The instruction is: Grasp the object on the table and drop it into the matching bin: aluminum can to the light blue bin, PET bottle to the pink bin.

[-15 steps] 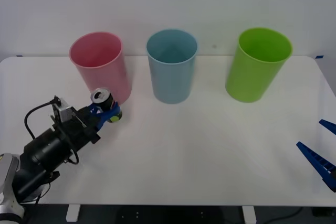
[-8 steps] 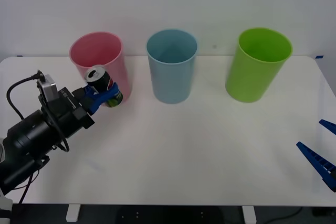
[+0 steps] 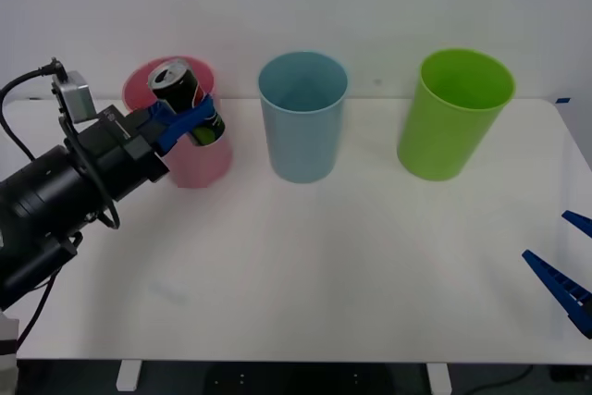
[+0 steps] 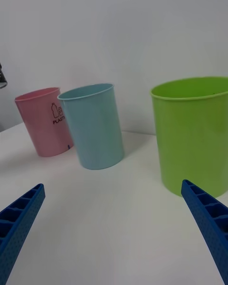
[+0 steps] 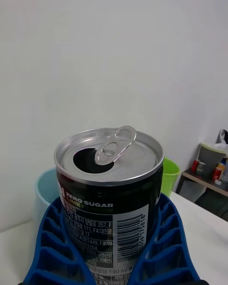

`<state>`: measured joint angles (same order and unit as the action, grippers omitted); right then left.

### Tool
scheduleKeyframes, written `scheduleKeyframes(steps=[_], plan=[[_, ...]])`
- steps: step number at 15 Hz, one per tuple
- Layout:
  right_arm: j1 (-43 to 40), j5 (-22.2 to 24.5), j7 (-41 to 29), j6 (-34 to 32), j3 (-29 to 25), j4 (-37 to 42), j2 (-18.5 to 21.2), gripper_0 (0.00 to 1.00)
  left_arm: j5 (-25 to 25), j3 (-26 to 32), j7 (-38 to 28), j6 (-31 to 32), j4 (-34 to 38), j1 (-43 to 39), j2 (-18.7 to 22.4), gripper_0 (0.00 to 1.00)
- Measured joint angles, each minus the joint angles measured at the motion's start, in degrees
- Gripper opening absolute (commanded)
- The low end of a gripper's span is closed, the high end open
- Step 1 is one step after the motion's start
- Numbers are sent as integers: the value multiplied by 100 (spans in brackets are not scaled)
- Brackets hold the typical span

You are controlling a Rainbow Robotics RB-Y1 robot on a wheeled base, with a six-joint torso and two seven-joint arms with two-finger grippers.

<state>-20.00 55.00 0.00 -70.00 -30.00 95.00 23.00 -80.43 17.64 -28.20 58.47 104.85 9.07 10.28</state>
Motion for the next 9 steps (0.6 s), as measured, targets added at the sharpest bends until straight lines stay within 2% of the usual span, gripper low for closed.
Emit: scheduleKeyframes(steps=[5, 9], plan=[[0, 0, 0, 0, 0, 0, 0, 100, -937, -15, -774, -36, -6, 701, -27, 0], [0, 0, 0, 0, 0, 0, 0, 100, -2131, 19, -1530, -29, -73, 1392, -359, 0]])
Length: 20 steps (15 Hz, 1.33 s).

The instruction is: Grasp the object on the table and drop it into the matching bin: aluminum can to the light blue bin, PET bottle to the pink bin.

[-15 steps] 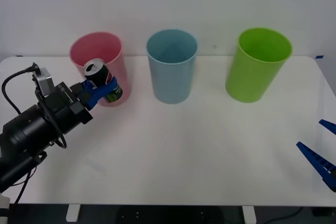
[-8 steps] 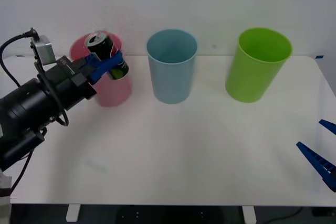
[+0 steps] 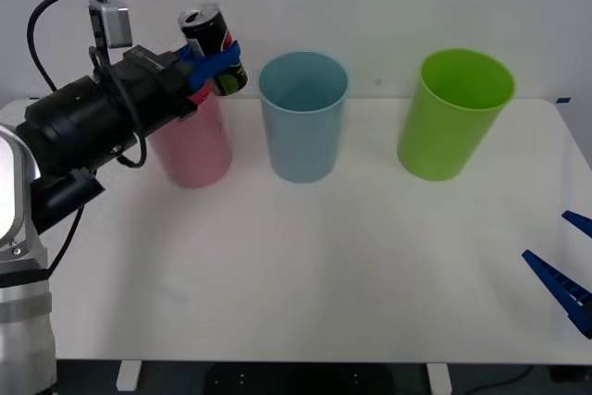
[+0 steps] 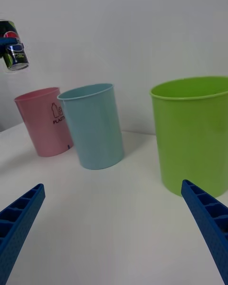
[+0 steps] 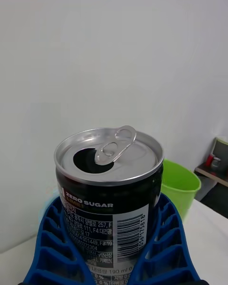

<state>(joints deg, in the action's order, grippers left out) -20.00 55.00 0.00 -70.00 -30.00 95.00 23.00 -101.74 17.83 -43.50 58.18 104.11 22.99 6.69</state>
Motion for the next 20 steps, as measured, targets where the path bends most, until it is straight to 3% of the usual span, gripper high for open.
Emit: scheduleKeyframes(steps=[5, 12, 20], plan=[[0, 0, 0, 0, 0, 0, 0, 100, -662, 34, 10, -93, -1121, 970, -184, 0], [0, 0, 1, 0, 0, 0, 0, 100, -767, 95, 736, -457, -2901, 2094, -177, 0], [0, 0, 0, 0, 0, 0, 0, 100, -891, -414, 766, -965, -3186, 2328, -186, 0]])
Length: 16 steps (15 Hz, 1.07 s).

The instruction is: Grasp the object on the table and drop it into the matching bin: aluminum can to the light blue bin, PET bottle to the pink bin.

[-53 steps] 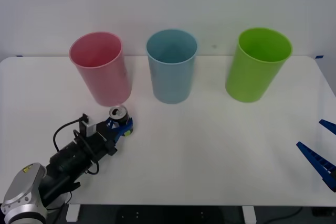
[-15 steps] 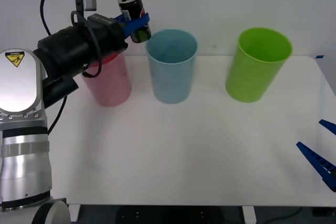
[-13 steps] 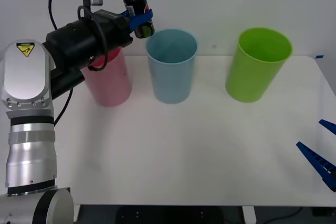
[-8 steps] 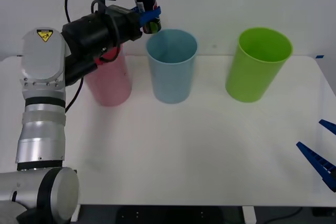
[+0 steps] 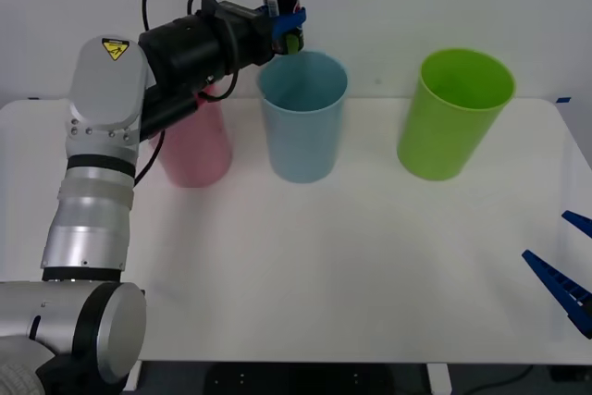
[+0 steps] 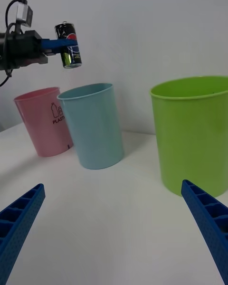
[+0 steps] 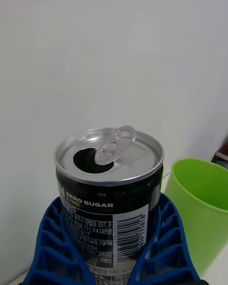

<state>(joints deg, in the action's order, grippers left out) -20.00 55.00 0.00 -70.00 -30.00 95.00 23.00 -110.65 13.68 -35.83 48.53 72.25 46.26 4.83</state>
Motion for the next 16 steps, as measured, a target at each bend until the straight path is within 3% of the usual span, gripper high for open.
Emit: scheduleKeyframes(steps=[9, 11, 12, 13, 16], plan=[[0, 0, 0, 0, 0, 0, 0, 100, -39, -355, -23, -260, -1, 9, 0, 1], [0, 0, 0, 0, 0, 0, 0, 100, -38, -358, -22, -260, -6, 13, 0, 8], [0, 0, 0, 0, 0, 0, 0, 100, -38, -358, -15, -263, -4, 13, 0, 46], [0, 0, 0, 0, 0, 0, 0, 100, -35, -358, -2, -267, -3, 10, 0, 100], [0, 0, 0, 0, 0, 0, 0, 100, -21, -372, 22, -291, -8, 8, -2, 100]])
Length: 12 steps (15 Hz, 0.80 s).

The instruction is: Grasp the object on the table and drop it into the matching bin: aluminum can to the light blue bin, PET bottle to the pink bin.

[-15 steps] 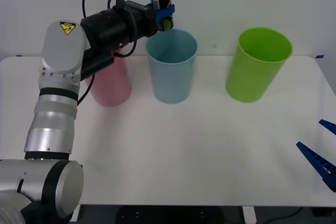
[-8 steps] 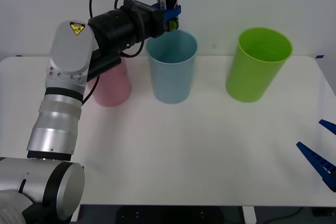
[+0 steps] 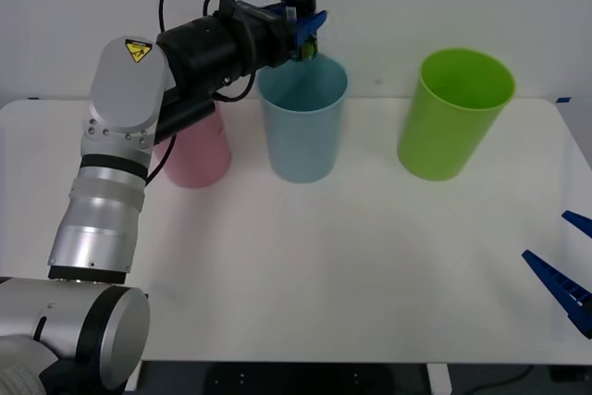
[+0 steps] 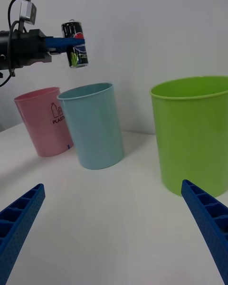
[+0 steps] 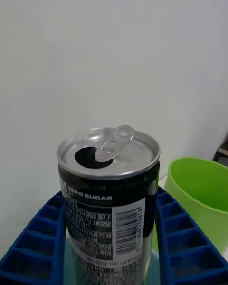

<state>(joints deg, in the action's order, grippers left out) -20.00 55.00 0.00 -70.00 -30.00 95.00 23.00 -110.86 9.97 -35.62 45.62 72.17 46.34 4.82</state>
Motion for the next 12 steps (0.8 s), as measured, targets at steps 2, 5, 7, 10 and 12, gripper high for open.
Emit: scheduleKeyframes(steps=[2, 5, 7, 10, 12], plan=[[0, 0, 0, 0, 0, 0, 0, 100, 18, -12, 1, 0, 4, -1, 1, 100], [0, 0, 0, 0, 0, 0, 0, 100, 80, -5, 1, -1, 6, -4, 1, 100], [0, 0, 0, 0, 0, 0, 0, 100, 110, -4, 1, -1, 6, -10, 1, 100], [0, 0, 0, 0, 0, 0, 0, 100, 178, 3, 2, -1, 6, -21, 15, 100], [0, 0, 0, 0, 0, 0, 0, 100, 370, 5, 2, 1, 6, -44, 96, 100]])
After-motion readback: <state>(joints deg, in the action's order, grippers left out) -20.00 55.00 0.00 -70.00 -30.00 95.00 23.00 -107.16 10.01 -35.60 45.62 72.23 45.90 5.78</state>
